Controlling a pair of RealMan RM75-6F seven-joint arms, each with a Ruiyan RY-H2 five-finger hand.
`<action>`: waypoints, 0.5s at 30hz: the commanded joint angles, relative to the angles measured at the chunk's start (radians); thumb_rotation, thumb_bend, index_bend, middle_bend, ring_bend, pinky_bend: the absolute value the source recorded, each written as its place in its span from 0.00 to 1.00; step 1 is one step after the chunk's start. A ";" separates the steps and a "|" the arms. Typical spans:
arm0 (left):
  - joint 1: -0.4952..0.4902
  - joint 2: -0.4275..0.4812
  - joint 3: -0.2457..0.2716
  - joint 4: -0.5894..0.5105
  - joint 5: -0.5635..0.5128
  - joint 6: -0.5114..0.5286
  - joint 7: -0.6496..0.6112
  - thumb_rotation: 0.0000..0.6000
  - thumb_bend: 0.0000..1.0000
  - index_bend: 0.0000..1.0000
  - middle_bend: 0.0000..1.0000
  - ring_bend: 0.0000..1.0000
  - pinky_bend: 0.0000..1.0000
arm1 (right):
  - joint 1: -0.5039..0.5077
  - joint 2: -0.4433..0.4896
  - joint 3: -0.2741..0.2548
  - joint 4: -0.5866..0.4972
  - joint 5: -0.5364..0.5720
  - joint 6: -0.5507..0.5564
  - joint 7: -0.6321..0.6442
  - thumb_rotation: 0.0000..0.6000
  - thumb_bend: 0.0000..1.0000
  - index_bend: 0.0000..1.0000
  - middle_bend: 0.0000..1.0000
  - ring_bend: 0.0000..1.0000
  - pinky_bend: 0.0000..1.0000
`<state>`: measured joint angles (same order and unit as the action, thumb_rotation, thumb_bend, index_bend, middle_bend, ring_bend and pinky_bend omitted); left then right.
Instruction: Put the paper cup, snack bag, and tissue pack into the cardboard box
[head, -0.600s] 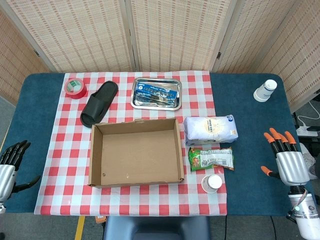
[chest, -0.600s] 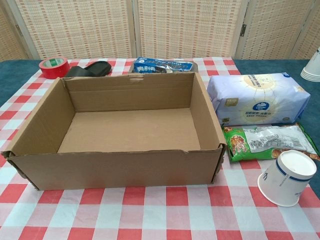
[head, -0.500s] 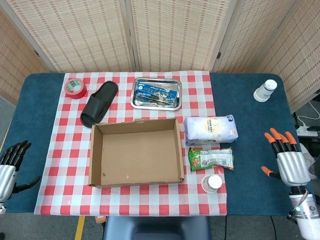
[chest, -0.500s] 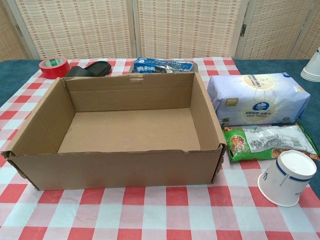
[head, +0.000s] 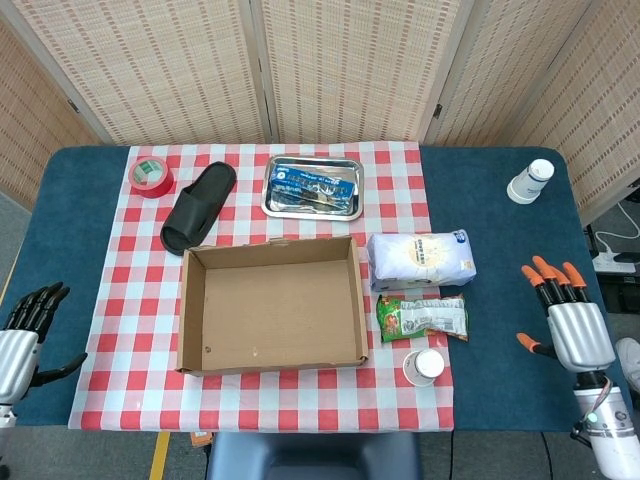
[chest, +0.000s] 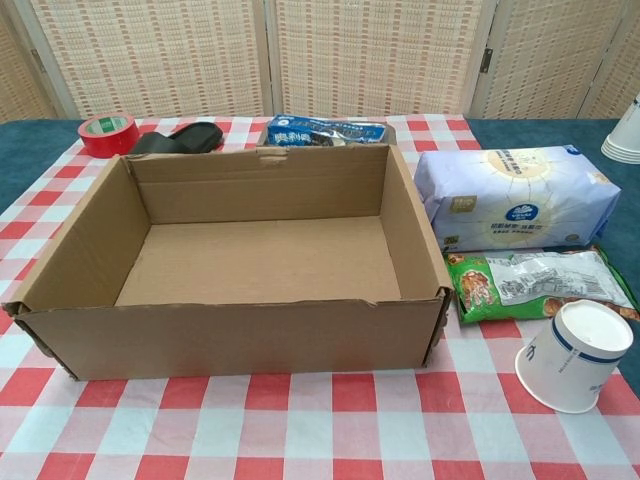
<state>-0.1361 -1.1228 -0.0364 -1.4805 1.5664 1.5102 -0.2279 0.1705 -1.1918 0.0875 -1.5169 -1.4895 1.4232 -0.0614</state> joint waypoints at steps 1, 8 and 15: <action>0.001 0.002 0.000 -0.003 0.000 0.000 0.002 1.00 0.18 0.00 0.00 0.00 0.08 | 0.012 0.010 0.000 -0.020 -0.006 -0.016 -0.025 1.00 0.00 0.10 0.01 0.00 0.00; 0.009 0.011 0.004 -0.012 0.011 0.019 -0.005 1.00 0.18 0.00 0.00 0.00 0.08 | 0.026 0.033 -0.025 -0.095 -0.033 -0.051 -0.036 1.00 0.00 0.11 0.01 0.00 0.02; 0.013 0.012 0.002 -0.013 0.020 0.035 -0.013 1.00 0.18 0.00 0.00 0.00 0.08 | 0.047 0.068 -0.084 -0.182 -0.122 -0.101 -0.029 1.00 0.00 0.15 0.07 0.04 0.19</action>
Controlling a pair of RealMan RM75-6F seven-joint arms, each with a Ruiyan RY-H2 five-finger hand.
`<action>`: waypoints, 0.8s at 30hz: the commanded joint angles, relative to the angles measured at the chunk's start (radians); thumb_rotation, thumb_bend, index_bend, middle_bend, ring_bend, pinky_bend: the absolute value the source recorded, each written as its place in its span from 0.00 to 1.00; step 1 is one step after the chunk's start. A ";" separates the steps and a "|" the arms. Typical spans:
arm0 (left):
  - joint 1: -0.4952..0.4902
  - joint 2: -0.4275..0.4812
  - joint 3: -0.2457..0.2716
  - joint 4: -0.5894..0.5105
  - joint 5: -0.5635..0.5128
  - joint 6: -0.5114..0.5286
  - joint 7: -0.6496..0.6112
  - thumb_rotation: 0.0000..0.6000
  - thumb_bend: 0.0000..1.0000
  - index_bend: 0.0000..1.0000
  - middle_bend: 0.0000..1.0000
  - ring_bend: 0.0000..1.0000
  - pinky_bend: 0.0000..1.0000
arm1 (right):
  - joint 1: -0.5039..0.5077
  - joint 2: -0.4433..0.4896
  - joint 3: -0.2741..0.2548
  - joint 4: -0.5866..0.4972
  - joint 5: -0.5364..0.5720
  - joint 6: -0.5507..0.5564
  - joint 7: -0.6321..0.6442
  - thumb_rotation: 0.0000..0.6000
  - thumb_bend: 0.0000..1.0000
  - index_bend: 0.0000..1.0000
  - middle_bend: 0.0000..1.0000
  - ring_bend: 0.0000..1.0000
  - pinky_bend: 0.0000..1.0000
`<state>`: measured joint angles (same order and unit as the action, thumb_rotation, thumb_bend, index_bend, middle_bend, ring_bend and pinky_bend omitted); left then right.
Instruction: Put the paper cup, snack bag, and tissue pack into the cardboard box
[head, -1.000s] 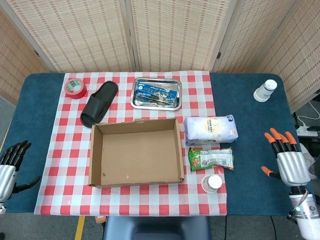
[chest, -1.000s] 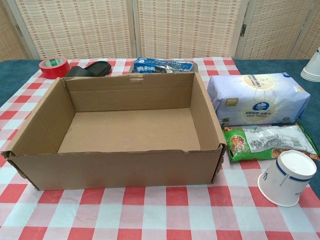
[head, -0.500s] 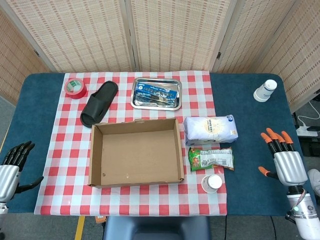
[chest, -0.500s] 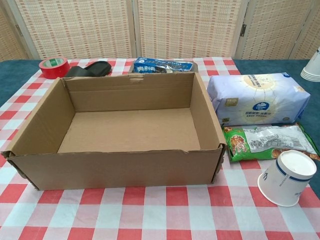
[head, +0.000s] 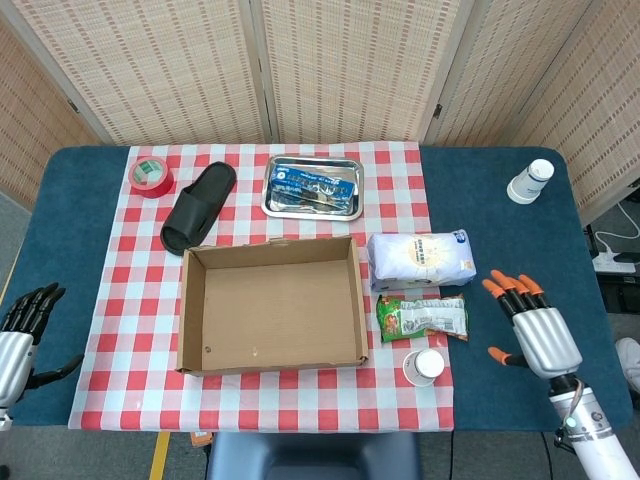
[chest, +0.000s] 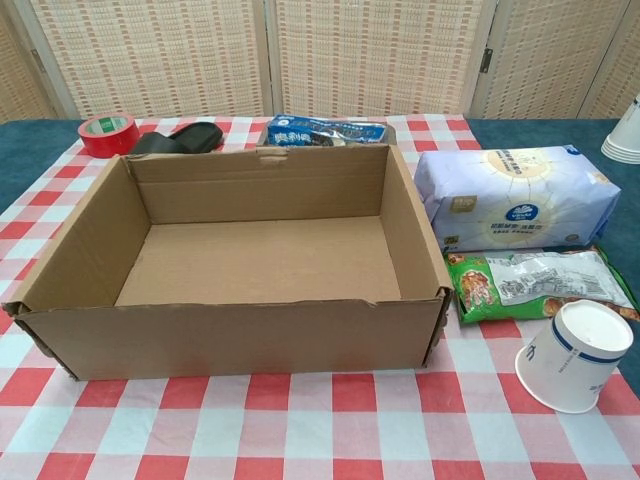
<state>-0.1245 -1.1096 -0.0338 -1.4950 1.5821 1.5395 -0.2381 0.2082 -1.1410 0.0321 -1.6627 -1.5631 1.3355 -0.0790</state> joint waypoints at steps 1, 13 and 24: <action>0.001 -0.002 0.000 0.003 0.004 0.006 -0.003 1.00 0.18 0.00 0.00 0.00 0.08 | 0.012 0.022 -0.036 -0.050 -0.067 -0.014 -0.022 1.00 0.00 0.15 0.08 0.04 0.20; 0.003 -0.001 0.001 -0.001 0.003 0.004 0.004 1.00 0.18 0.00 0.00 0.00 0.08 | 0.015 0.028 -0.103 -0.154 -0.154 -0.051 -0.116 1.00 0.00 0.21 0.11 0.08 0.25; 0.008 0.003 0.002 -0.002 0.006 0.014 -0.007 1.00 0.18 0.00 0.00 0.00 0.08 | 0.050 -0.043 -0.097 -0.096 -0.119 -0.128 -0.092 1.00 0.00 0.24 0.12 0.09 0.25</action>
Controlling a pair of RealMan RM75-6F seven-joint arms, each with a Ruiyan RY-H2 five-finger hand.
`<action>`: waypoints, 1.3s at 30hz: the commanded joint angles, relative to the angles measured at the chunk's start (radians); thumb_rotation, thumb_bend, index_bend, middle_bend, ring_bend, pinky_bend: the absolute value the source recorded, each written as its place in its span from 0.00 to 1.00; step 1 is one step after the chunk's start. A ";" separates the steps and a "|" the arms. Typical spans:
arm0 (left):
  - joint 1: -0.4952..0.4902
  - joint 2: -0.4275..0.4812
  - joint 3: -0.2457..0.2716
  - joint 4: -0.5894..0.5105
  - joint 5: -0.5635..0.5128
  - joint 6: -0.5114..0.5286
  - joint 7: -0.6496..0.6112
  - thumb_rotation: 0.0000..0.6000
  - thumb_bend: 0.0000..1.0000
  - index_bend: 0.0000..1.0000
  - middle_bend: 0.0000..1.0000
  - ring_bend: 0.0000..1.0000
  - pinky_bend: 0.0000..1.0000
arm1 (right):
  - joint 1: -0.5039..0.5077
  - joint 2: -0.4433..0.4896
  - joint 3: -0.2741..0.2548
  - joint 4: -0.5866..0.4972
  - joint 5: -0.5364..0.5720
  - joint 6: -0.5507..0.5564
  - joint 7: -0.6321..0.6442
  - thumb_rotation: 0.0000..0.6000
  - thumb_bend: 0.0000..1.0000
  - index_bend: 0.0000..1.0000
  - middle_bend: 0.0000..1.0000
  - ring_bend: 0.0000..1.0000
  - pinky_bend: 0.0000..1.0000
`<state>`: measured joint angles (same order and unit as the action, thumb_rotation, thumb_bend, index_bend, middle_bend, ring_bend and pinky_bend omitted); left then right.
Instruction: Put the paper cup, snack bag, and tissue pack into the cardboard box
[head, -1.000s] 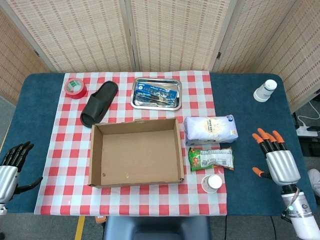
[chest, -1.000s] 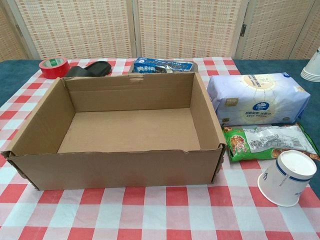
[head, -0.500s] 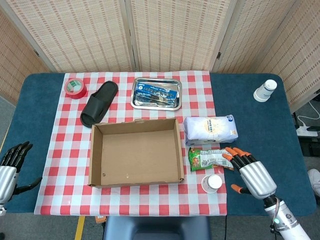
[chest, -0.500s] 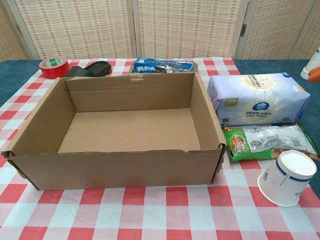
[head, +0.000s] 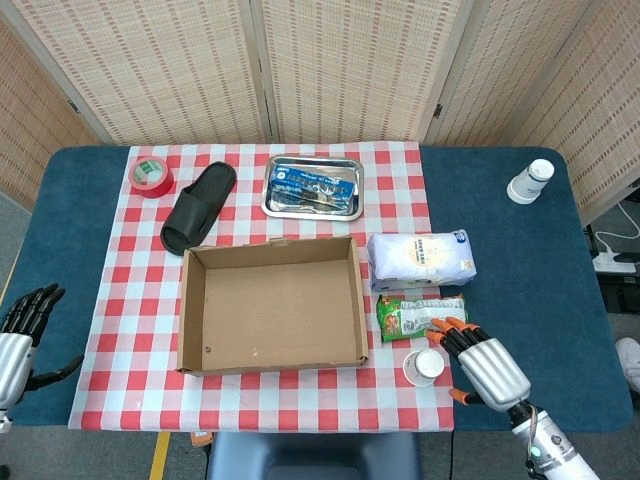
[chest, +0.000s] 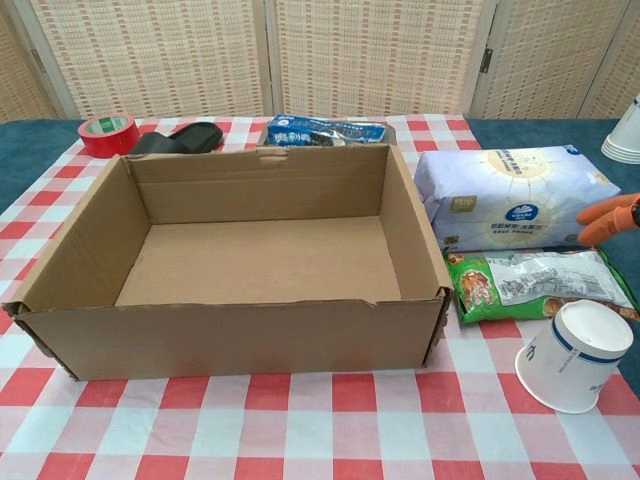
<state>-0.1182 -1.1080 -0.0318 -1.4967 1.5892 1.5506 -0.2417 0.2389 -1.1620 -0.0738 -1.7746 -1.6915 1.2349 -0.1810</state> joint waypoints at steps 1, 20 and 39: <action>0.002 0.002 -0.001 0.000 0.000 0.003 -0.005 1.00 0.18 0.00 0.00 0.00 0.08 | 0.025 -0.029 0.012 0.021 0.013 -0.034 0.014 1.00 0.00 0.24 0.12 0.09 0.25; 0.005 0.005 -0.004 0.011 0.004 0.016 -0.039 1.00 0.18 0.00 0.00 0.00 0.08 | 0.079 -0.157 0.026 0.118 0.075 -0.113 -0.008 1.00 0.00 0.28 0.15 0.12 0.32; 0.008 0.009 -0.002 0.015 0.008 0.021 -0.057 1.00 0.18 0.00 0.00 0.00 0.08 | 0.073 -0.232 0.018 0.174 0.079 -0.074 -0.028 1.00 0.04 0.47 0.24 0.24 0.47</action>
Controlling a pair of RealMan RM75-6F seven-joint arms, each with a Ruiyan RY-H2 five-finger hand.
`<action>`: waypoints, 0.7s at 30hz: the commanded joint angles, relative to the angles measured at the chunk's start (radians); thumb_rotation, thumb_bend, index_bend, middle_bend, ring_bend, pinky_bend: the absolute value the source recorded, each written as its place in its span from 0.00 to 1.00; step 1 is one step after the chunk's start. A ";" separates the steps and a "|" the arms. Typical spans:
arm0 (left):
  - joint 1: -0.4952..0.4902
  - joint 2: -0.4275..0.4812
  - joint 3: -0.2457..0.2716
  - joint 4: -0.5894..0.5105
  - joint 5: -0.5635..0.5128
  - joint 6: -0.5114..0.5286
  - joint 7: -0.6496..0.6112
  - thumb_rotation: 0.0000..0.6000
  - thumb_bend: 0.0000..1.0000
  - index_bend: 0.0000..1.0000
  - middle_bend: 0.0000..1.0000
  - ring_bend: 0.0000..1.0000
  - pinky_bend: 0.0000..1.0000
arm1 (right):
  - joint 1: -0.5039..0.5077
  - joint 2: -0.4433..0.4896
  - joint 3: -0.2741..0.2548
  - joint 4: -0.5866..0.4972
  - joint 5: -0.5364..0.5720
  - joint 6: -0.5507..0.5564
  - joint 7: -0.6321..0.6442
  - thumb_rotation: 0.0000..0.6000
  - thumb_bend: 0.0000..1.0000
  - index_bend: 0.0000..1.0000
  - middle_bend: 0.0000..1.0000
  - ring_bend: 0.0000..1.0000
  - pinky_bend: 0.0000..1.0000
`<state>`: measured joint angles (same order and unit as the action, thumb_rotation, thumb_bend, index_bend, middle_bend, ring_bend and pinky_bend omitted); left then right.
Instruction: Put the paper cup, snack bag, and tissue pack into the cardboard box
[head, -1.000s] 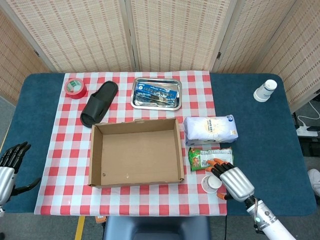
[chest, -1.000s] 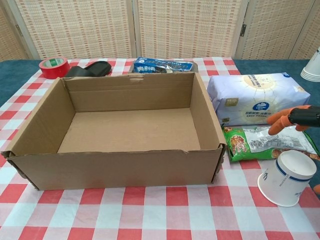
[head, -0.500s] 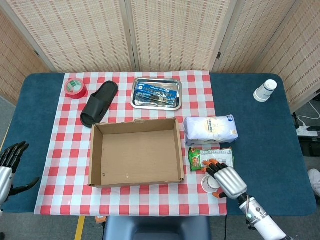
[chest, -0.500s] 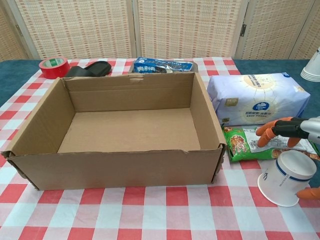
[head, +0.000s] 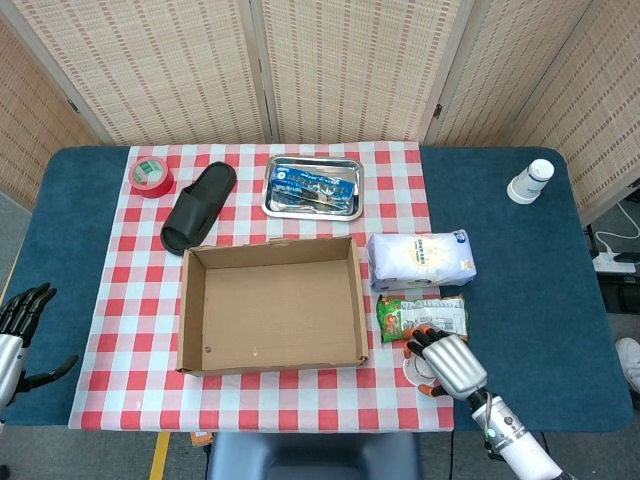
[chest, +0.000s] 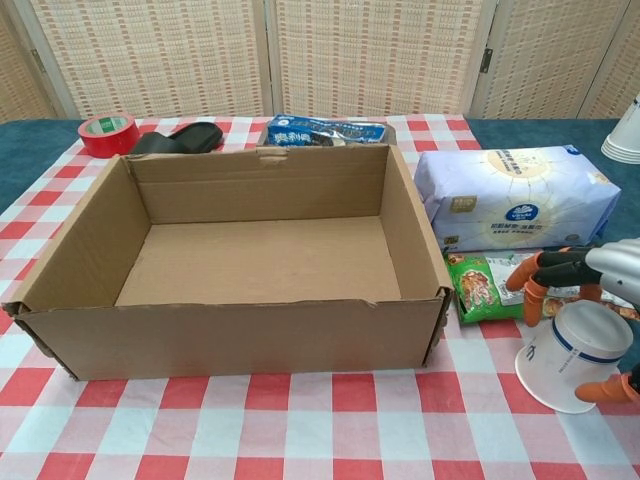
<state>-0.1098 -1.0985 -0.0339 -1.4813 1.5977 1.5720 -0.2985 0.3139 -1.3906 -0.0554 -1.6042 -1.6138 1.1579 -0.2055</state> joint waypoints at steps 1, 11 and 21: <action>0.000 0.000 0.000 0.000 -0.001 -0.001 0.000 1.00 0.18 0.00 0.00 0.00 0.08 | -0.002 -0.005 0.000 0.007 0.003 0.004 -0.008 1.00 0.04 0.47 0.24 0.24 0.47; -0.003 -0.001 0.000 0.001 -0.003 -0.009 0.002 1.00 0.18 0.00 0.00 0.00 0.08 | -0.001 -0.018 -0.001 0.021 0.014 0.006 -0.018 1.00 0.04 0.49 0.24 0.24 0.47; -0.005 -0.001 0.000 0.002 -0.004 -0.014 0.000 1.00 0.18 0.00 0.00 0.00 0.08 | -0.007 -0.031 0.001 0.039 0.025 0.021 -0.025 1.00 0.06 0.53 0.29 0.29 0.54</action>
<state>-0.1152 -1.0996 -0.0339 -1.4791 1.5936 1.5583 -0.2982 0.3074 -1.4204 -0.0544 -1.5662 -1.5893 1.1782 -0.2305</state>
